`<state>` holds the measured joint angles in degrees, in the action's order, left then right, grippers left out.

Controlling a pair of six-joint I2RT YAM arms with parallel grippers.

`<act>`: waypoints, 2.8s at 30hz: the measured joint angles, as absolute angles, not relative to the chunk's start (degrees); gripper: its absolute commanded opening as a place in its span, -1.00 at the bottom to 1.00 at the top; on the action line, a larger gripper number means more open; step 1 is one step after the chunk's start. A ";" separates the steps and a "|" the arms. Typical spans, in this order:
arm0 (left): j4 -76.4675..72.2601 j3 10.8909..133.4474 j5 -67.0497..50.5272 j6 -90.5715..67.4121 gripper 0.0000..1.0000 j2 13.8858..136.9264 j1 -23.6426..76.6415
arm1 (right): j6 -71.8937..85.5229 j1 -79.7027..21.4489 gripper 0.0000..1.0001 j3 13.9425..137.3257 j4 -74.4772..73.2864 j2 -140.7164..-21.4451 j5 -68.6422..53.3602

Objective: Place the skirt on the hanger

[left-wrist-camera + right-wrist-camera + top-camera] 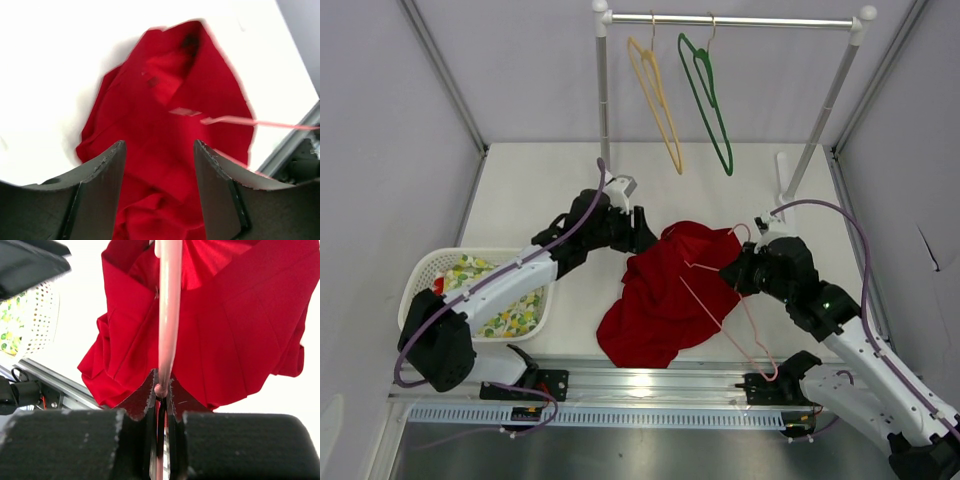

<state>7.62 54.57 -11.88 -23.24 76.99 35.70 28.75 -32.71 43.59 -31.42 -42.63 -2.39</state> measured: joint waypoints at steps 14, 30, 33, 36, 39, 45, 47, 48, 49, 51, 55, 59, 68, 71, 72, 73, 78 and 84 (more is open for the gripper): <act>11.25 68.42 5.80 -26.85 -0.11 86.80 53.01 | 29.98 -34.76 -1.00 43.09 -31.38 -43.07 -0.08; 17.98 60.45 15.53 -35.94 -0.57 89.19 53.04 | 30.02 -35.77 -1.00 43.07 -31.42 -43.07 1.96; 18.02 55.79 16.16 -36.91 -0.60 86.56 53.04 | 30.02 -35.94 -1.00 43.07 -31.44 -43.07 2.37; 17.85 52.29 16.29 -37.76 -0.62 85.73 53.04 | 30.04 -36.05 -1.00 43.07 -31.44 -43.07 2.61; 17.19 50.04 16.27 -38.59 -0.65 85.73 53.04 | 30.02 -36.05 -1.00 43.07 -31.48 -42.87 2.61; 15.09 48.34 16.34 -38.94 -0.60 85.69 53.04 | 30.04 -36.21 -1.00 43.92 -31.86 -40.56 2.13; 14.31 47.79 16.32 -38.81 -0.58 85.69 53.01 | 30.15 -36.21 -1.00 44.51 -31.70 -40.49 1.19; 14.20 47.70 16.29 -38.63 -0.56 85.69 52.82 | 30.28 -36.23 -1.00 44.60 -31.27 -40.64 0.60; 14.06 47.70 16.21 -38.52 -0.55 85.69 52.69 | 30.44 -36.27 -1.00 44.60 -30.98 -40.84 0.16; 13.65 47.75 16.05 -38.28 -0.53 85.69 52.27 | 30.81 -36.53 -1.00 44.60 -30.81 -41.54 -0.71; 13.65 48.69 15.77 -37.15 -0.49 85.71 50.68 | 31.68 -37.28 -1.00 44.60 -30.50 -41.82 -1.83; 14.15 51.81 15.55 -35.83 -0.48 86.19 48.71 | 32.62 -38.22 -1.00 44.53 -30.13 -41.54 -2.44; 14.28 59.24 14.20 -33.10 -0.42 90.83 46.33 | 35.03 -41.47 -1.00 41.56 -30.11 -40.82 -1.43; 14.31 60.55 13.30 -32.38 -0.41 92.44 45.84 | 35.62 -42.46 -1.00 40.69 -30.04 -40.60 -0.56; 14.31 60.84 13.08 -32.25 -0.40 92.95 45.67 | 35.79 -42.78 -1.00 40.47 -29.93 -40.58 -0.25; 14.31 61.10 12.86 -31.94 -0.39 93.41 45.45 | 35.99 -43.11 -1.00 40.29 -29.82 -40.58 0.03; 14.28 61.52 11.92 -31.29 -0.32 95.00 44.62 | 36.53 -44.64 -1.00 39.86 -28.77 -41.08 2.00; 13.34 61.52 10.17 -30.26 -0.21 95.46 44.45 | 36.67 -46.11 -1.00 39.75 -27.79 -42.87 4.23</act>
<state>13.34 61.52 10.17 -30.26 95.46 44.45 36.67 -46.11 39.75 -27.79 -42.87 4.23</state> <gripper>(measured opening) 0.379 0.077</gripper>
